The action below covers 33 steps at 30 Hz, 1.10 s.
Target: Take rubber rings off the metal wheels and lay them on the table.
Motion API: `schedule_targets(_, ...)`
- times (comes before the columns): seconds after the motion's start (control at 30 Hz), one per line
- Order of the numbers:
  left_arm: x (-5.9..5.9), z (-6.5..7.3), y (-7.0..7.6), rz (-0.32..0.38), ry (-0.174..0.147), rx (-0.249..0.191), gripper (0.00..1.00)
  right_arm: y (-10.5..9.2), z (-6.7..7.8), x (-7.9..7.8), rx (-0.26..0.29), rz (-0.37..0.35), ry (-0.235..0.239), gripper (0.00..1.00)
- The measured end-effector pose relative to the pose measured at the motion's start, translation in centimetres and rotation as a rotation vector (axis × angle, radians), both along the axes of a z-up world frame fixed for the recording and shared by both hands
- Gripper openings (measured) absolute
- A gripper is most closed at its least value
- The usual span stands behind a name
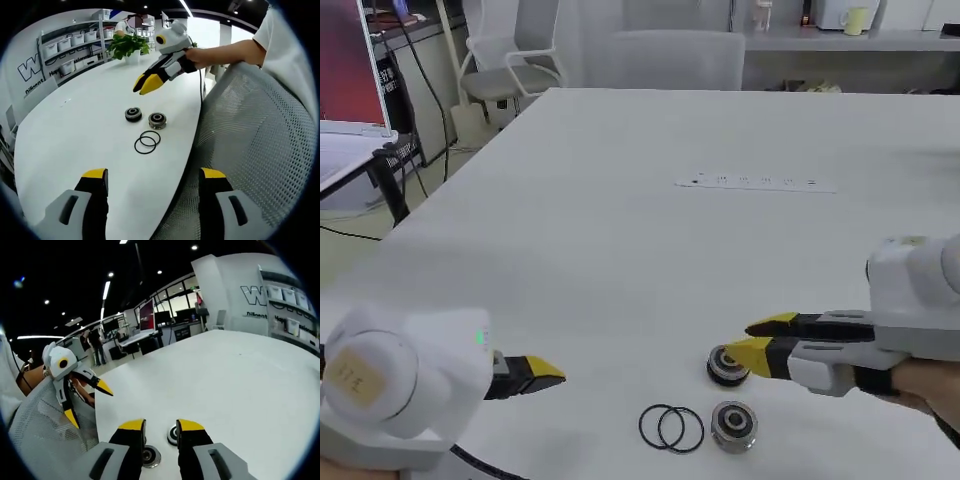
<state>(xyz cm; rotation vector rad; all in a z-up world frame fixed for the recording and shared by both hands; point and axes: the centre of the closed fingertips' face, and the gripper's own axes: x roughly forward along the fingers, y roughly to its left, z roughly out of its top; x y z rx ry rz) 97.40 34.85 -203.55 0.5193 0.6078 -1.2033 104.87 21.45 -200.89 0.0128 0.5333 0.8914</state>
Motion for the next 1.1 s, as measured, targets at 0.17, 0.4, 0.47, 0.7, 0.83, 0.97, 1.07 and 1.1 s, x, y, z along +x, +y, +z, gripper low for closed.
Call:
schedule_targets(0.17, 0.0, 0.0, -0.1, -0.004, 0.003, -0.004, 0.72, -0.4, 0.2, 0.2, 0.001, -0.008, -0.019, 0.27)
schedule_targets(0.4, 0.7, 2.2, -0.9, 0.027, -0.014, -0.108, 0.74, -1.0, -0.1, 0.4, 0.001, -0.027, -0.011, 0.32)
schedule_targets(0.47, 1.1, 2.9, -0.9, 0.047, -0.020, -0.127, 0.75, -1.0, -0.3, 0.4, -0.002, -0.030, -0.004, 0.33)
schedule_targets(0.7, 2.1, 4.9, -1.5, 0.042, -0.067, -0.135, 0.75, -1.4, -1.2, 0.4, -0.029, -0.036, 0.016, 0.33)
schedule_targets(0.83, 2.7, 6.2, -1.8, 0.017, -0.107, -0.121, 0.74, -1.7, -1.2, 0.5, -0.026, -0.049, 0.016, 0.33)
schedule_targets(0.97, 3.3, 7.7, -2.5, -0.004, -0.128, -0.134, 0.73, -2.1, -1.2, 0.7, -0.027, -0.066, 0.016, 0.32)
schedule_targets(1.07, 3.7, 8.2, -3.0, -0.019, -0.146, -0.125, 0.71, -2.4, -1.2, 0.9, -0.026, -0.080, 0.017, 0.31)
schedule_targets(1.1, 3.9, 8.4, -3.2, -0.025, -0.152, -0.121, 0.71, -2.5, -1.2, 0.9, -0.027, -0.083, 0.017, 0.31)
